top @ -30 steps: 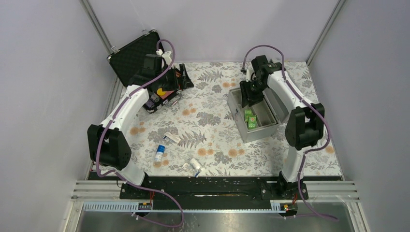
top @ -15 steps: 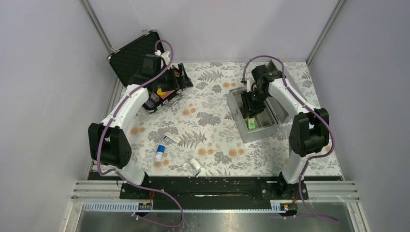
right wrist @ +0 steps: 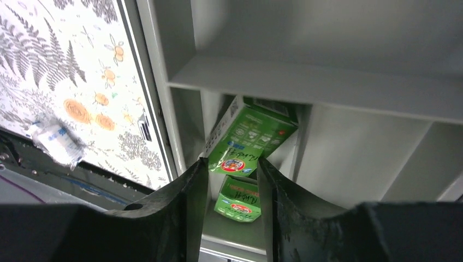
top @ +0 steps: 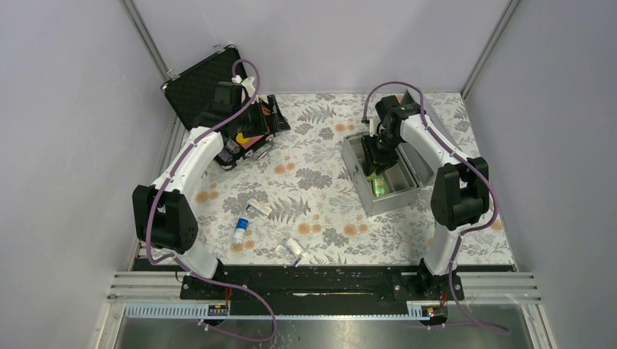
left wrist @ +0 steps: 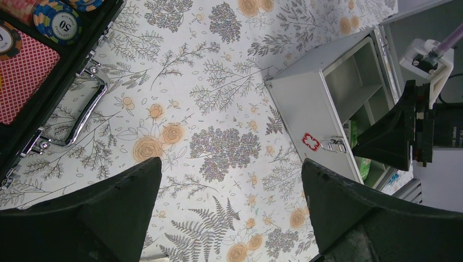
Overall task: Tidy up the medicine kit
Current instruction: Adjust the medical item in the medicine box.
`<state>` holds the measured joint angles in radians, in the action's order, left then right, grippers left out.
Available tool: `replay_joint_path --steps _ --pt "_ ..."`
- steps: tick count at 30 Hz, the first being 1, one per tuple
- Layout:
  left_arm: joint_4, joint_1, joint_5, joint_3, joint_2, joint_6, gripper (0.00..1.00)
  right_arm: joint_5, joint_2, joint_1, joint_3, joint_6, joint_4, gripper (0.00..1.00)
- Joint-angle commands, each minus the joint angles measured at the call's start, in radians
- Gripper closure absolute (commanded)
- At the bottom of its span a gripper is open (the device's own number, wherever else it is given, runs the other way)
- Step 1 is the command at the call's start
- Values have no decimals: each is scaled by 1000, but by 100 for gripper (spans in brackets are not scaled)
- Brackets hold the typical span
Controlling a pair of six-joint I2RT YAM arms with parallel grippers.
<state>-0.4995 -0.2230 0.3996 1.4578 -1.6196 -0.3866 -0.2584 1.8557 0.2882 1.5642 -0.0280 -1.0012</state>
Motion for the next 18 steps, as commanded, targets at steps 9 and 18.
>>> replay_joint_path --steps 9,18 --pt "36 9 8 -21 27 9 1 48 30 12 115 -8 4 54" --pt "-247 29 -270 -52 73 281 1 99 -205 13 55 -49 -34 50"
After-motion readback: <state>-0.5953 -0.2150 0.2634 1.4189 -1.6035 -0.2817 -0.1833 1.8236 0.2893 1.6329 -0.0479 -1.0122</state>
